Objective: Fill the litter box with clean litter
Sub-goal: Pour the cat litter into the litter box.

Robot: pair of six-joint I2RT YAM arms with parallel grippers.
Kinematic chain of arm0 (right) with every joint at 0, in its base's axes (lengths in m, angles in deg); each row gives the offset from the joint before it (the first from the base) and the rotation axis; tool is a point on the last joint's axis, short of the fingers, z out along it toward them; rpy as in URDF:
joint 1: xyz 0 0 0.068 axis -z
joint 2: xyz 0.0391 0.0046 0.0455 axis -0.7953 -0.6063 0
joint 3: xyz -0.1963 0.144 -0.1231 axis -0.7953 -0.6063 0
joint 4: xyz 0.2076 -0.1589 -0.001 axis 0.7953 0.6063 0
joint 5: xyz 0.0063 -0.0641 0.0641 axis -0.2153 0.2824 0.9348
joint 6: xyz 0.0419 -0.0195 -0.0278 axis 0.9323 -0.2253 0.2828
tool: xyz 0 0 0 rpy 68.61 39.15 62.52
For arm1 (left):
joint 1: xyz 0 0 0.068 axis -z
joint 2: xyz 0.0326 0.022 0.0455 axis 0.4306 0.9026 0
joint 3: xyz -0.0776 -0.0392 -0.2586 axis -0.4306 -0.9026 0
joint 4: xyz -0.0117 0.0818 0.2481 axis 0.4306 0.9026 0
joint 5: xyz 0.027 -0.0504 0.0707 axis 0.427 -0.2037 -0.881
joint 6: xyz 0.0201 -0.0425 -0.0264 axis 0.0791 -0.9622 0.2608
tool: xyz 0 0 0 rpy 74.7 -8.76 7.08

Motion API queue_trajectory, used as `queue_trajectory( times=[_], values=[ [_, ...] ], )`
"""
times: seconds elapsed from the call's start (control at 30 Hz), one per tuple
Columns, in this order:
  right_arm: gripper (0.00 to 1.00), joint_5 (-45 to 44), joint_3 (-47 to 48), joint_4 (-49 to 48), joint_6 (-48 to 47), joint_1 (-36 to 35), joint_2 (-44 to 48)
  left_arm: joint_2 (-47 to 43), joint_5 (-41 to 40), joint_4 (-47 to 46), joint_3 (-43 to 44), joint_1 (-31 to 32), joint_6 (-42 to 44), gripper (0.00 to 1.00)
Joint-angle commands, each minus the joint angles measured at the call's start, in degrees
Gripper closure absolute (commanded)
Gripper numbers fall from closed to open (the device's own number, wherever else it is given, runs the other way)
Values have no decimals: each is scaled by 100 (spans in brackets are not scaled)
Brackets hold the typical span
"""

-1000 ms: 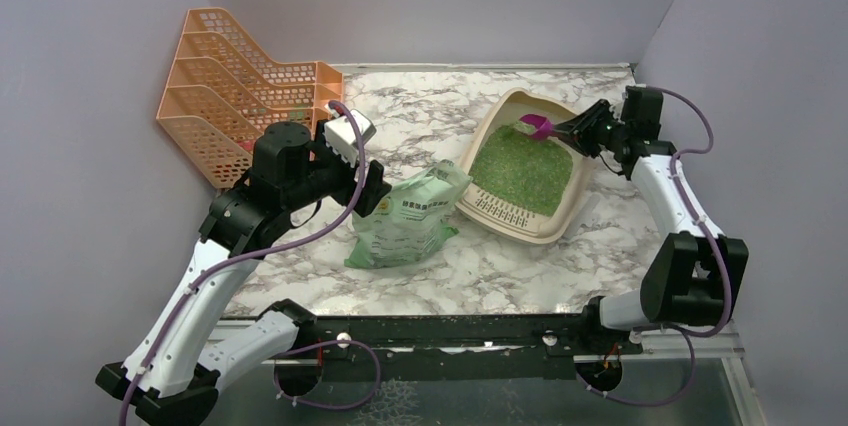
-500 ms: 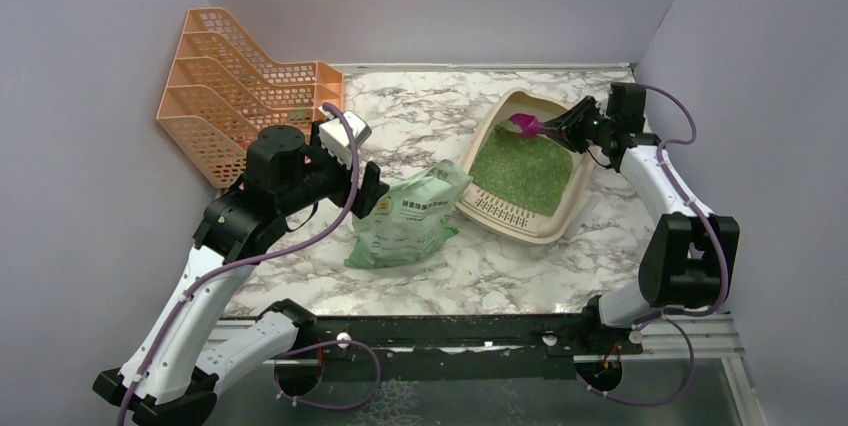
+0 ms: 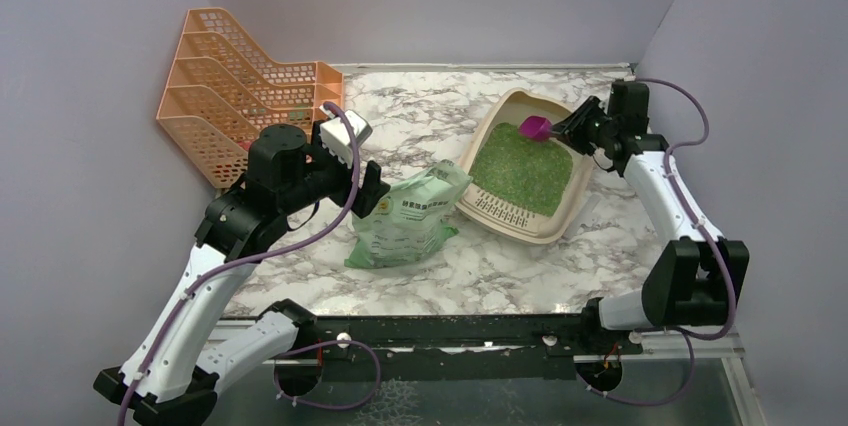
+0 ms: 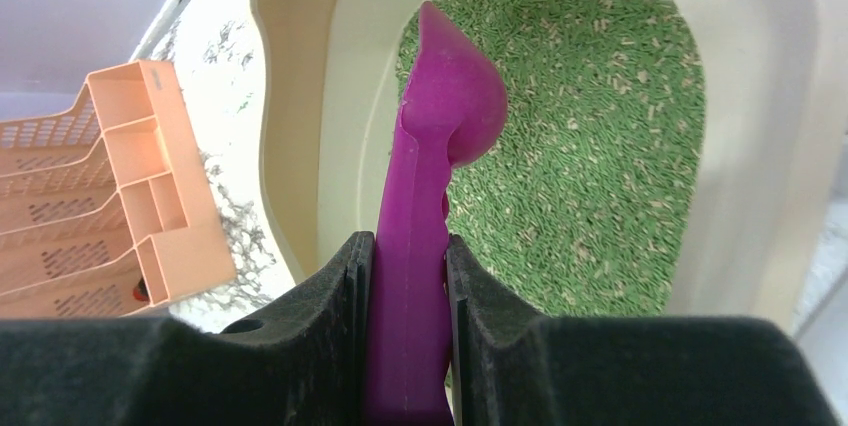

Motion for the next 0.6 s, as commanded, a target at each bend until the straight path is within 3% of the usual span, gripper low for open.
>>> queue_trajectory(
  times=[0.0,0.2,0.4,0.57],
  values=[
    [99,-524,-55,627,-481,-20,668,51,16,-94,21,10,-53,9],
    [99,-796,129,1479,-1006,-20,1216,111,102,-96,42,15,-77,9],
    [99,921,120,1677,-1465,-20,1663,177,173,-148,157,15,-187,9],
    [99,1516,270,1823,-1454,-20,2069,470,406,-191,362,10,-453,6]
  ],
)
